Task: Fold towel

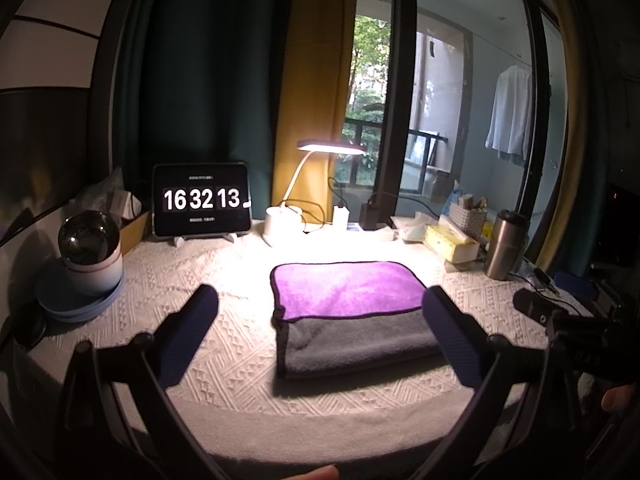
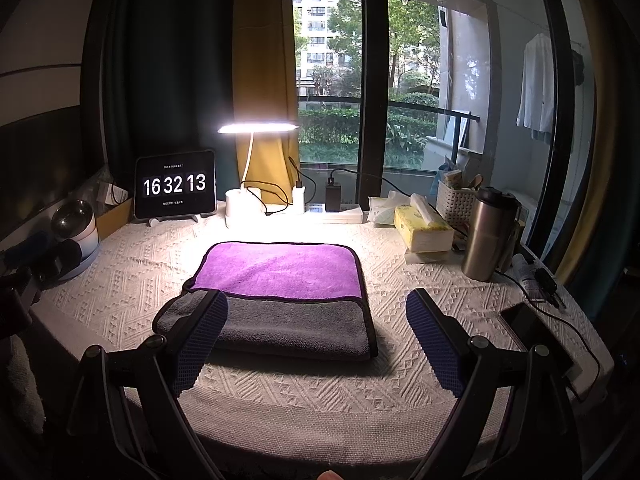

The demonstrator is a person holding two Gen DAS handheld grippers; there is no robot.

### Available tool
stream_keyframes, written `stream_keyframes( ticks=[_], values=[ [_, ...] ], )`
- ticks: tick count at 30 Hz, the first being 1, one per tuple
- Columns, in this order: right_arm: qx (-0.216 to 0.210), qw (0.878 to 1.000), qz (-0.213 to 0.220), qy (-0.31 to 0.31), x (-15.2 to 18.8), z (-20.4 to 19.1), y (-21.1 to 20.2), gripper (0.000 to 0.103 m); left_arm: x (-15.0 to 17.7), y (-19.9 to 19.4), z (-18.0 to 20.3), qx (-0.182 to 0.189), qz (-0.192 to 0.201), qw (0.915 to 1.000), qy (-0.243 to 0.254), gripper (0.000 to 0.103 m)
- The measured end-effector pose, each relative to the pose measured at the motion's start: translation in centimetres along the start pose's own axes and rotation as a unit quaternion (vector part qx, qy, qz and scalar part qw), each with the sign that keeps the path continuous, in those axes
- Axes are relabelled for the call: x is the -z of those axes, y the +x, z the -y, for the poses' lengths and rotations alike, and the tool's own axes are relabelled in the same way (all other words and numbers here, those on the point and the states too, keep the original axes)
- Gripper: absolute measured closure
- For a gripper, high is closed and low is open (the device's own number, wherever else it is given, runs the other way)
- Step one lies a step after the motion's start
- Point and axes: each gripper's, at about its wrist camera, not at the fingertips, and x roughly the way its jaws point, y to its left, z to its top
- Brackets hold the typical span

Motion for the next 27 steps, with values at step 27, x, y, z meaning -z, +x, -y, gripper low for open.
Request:
stream_keyframes(
  ticks=[27],
  values=[
    [0.004,1.0,-0.03,-0.009,-0.4,0.8,4.0,0.01,0.1,6.0,-1.0,-0.01,-0.05,0.9986,0.011,0.001]
  ],
)
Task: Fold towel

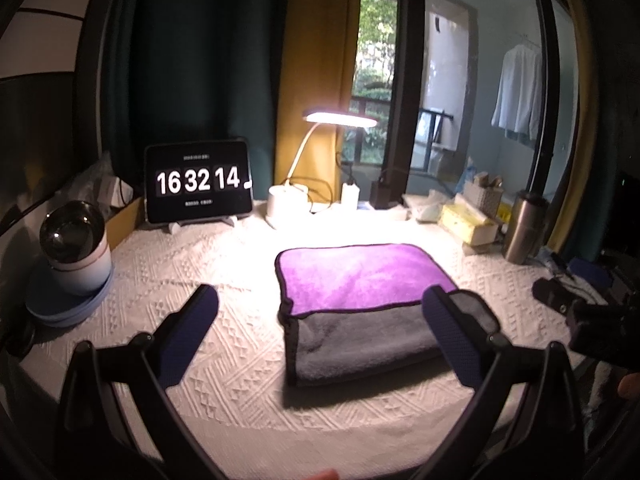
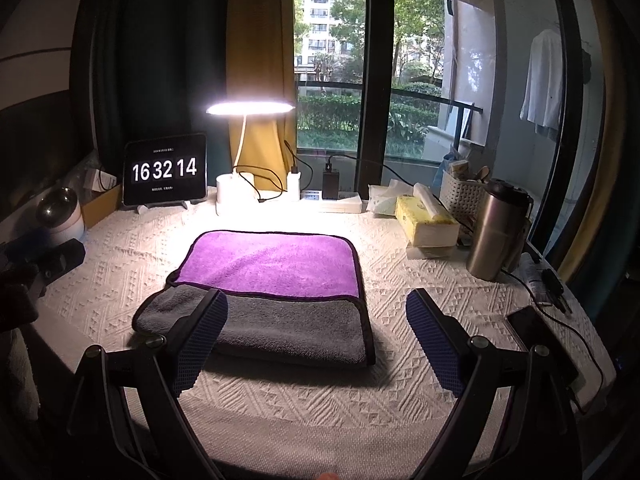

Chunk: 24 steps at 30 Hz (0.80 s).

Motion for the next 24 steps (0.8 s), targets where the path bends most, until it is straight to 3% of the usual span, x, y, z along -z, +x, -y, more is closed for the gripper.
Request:
stream_keyframes(
  ticks=[6,13,20,24],
  values=[
    [-0.017,1.0,-0.017,0.005,-0.2,1.0,3.0,0.011,0.4,4.1,-0.9,-0.002,-0.044,0.999,0.004,0.001],
    [-0.024,0.998,-0.058,0.007,-0.1,2.3,7.4,0.025,1.2,8.6,-2.0,-0.004,-0.092,0.9957,-0.009,0.002],
    [-0.027,0.996,-0.086,0.017,0.4,4.3,11.1,0.036,2.5,12.7,-1.6,0.006,-0.138,0.9904,-0.001,0.018],
    [-0.031,0.993,-0.109,0.034,1.0,5.9,13.3,0.045,3.5,14.9,-1.0,0.011,-0.173,0.9848,0.004,0.036]
  ],
)
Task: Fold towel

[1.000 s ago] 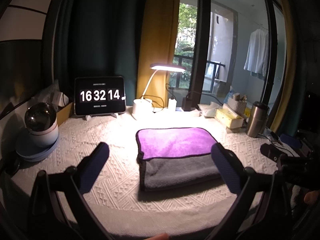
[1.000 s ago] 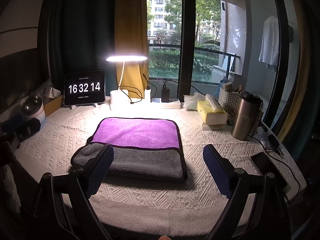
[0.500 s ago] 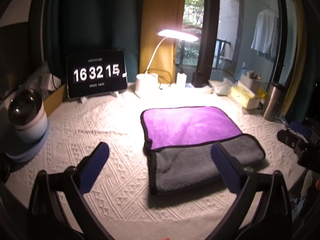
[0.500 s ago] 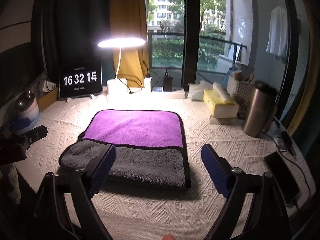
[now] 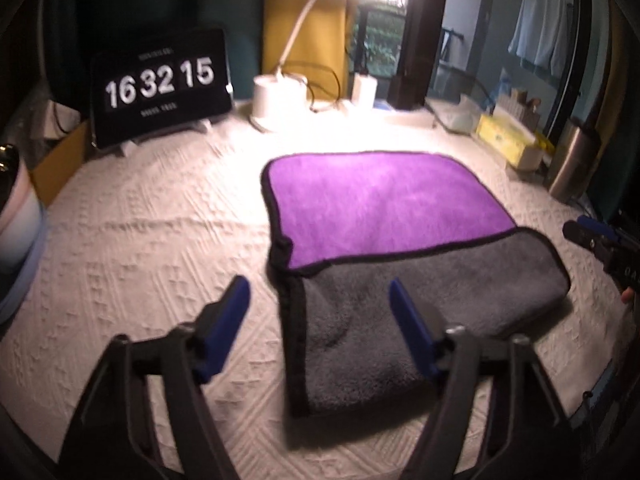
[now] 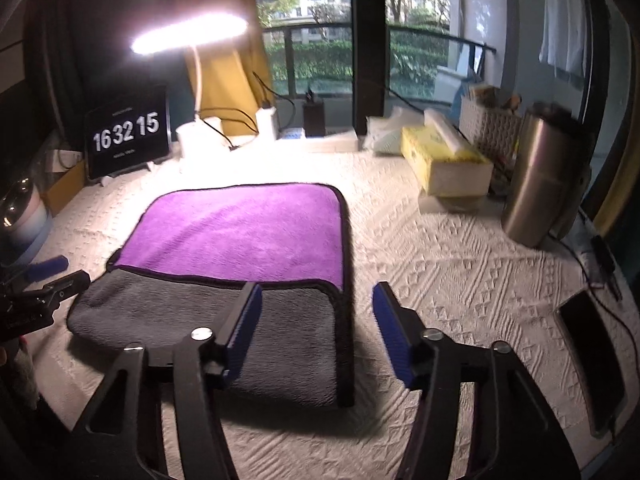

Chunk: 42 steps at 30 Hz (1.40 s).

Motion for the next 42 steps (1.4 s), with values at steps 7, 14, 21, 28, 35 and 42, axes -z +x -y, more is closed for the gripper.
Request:
stream_keyframes(
  ticks=[7,14,21,28,35,42],
  values=[
    [-0.013,0.999,-0.029,0.016,0.3,1.5,2.6,0.059,0.5,2.0,0.9,0.0,-0.031,0.9995,0.009,0.05],
    [-0.032,0.998,-0.057,0.016,0.9,1.3,4.4,0.063,1.2,2.0,1.6,-0.015,-0.033,0.9992,0.019,0.065],
    [-0.035,0.997,-0.073,0.002,1.4,0.7,5.2,0.08,1.3,2.0,1.2,-0.015,-0.03,0.9994,0.01,0.085],
    [-0.024,0.998,-0.051,-0.012,1.2,0.3,4.3,0.098,1.0,1.3,1.3,-0.001,-0.018,0.9998,0.007,0.09],
    [-0.015,1.0,-0.012,-0.024,0.3,-0.6,1.8,0.098,-0.3,-0.1,1.3,0.002,0.012,0.9998,0.015,0.09],
    [-0.003,0.999,0.028,-0.028,-1.2,-1.4,-0.1,0.098,-1.9,-1.8,1.1,0.005,0.048,0.9986,0.022,0.09]
  ],
)
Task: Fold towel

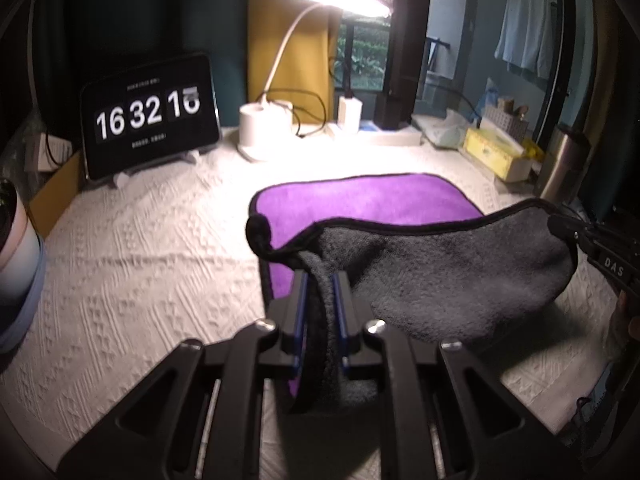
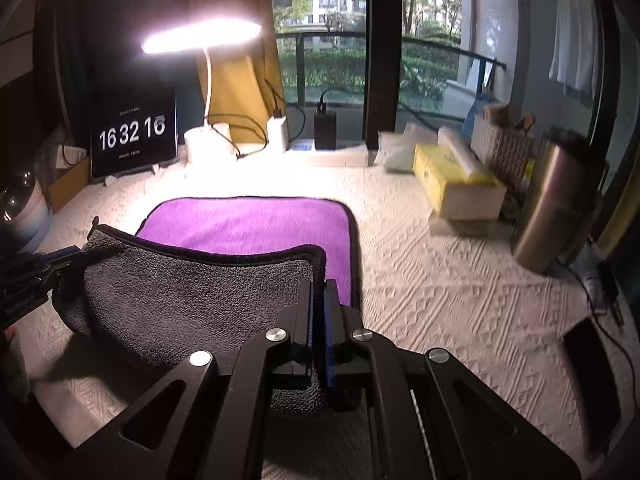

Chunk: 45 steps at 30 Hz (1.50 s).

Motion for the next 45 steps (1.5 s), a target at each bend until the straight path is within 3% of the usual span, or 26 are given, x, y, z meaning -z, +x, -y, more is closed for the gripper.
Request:
stream_keyframes(
  ticks=[19,45],
  values=[
    [0.002,0.998,0.054,-0.016,-4.4,0.3,1.0,0.098,-3.5,-0.1,-0.6,-0.017,0.047,0.9988,-0.006,0.09],
    [0.015,0.998,0.059,-0.029,-8.9,1.3,7.5,0.098,-8.3,6.3,-1.1,-0.032,0.051,0.9982,0.002,0.09]
  ],
)
